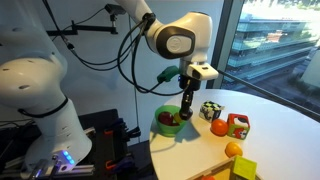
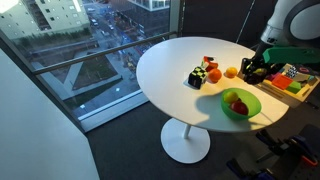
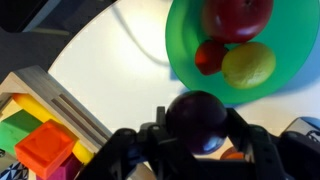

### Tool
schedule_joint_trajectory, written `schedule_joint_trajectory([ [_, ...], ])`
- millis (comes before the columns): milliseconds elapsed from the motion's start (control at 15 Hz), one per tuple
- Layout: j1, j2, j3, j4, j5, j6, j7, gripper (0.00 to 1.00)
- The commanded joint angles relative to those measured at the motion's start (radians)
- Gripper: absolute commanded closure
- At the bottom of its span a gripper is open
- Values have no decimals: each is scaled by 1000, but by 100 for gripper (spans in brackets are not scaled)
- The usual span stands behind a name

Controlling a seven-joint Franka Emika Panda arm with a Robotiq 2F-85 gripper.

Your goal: Put the apple into the bowl

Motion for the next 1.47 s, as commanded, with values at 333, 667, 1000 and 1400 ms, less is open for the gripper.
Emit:
schedule_joint_trajectory([
  [333, -11, -96, 75, -135, 60, 15, -142, 65],
  [667, -16, -90, 92, -171, 43, 44, -163, 8],
  [1000, -21, -100, 85, -163, 48, 17, -224, 0],
  [1400, -26, -132, 65, -124, 60, -94, -473, 0],
])
